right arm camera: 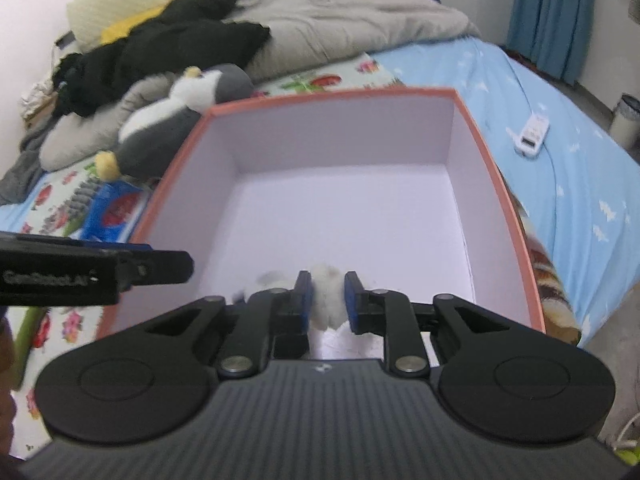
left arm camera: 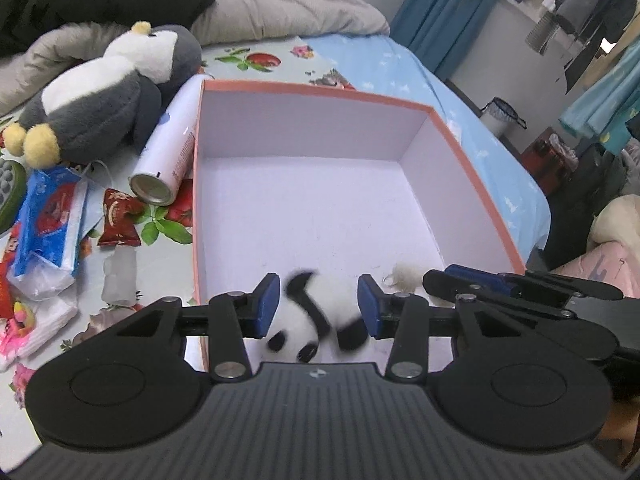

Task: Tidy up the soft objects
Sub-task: 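Open the left tool to drop the panda while the right tool drops the hair tie into the box, then lift both tools out of the box and move back toward the pile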

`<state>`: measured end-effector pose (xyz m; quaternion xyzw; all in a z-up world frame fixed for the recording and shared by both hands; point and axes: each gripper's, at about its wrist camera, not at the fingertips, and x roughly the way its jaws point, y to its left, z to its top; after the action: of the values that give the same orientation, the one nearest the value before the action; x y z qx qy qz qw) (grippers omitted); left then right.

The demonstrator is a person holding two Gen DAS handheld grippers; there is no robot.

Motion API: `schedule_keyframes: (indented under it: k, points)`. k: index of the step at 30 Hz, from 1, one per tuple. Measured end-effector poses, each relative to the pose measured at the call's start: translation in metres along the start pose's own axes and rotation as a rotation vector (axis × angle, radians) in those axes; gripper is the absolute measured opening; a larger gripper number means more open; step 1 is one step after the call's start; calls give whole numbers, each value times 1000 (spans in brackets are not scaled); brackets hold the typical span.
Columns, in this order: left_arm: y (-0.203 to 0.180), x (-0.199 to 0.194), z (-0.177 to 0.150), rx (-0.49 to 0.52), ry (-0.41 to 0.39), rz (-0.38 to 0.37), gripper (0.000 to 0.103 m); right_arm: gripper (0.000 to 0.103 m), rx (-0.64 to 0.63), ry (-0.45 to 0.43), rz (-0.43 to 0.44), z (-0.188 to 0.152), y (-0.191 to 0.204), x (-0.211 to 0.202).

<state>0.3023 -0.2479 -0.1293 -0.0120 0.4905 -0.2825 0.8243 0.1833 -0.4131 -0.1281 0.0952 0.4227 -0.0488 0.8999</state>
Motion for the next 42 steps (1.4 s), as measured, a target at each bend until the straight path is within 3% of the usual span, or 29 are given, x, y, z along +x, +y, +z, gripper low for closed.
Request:
schedule_keyframes:
  k: [3,5,6,16,30,42]
  points:
    - [3,4,-1,-9,6,3,49,23,25,22,7,-2,-5,5]
    - [3,3,-3,-12,4,7,49,34,42,25,9,-3,-8,5]
    - [3,1,-4,-13,1,9,49,35,45,20,6,-3,-9,3]
    - [-6,-54,-21,-9,-77,6,49,35,47,-59,23,-9,3,-42]
    - [-15,-156,-71,-19,-223,5,49,35,3,-195,75,-30,35,-123]
    - [-16,-213,-113,-31,-305,33,49,35,-38,-243,112,-54,59,-157]
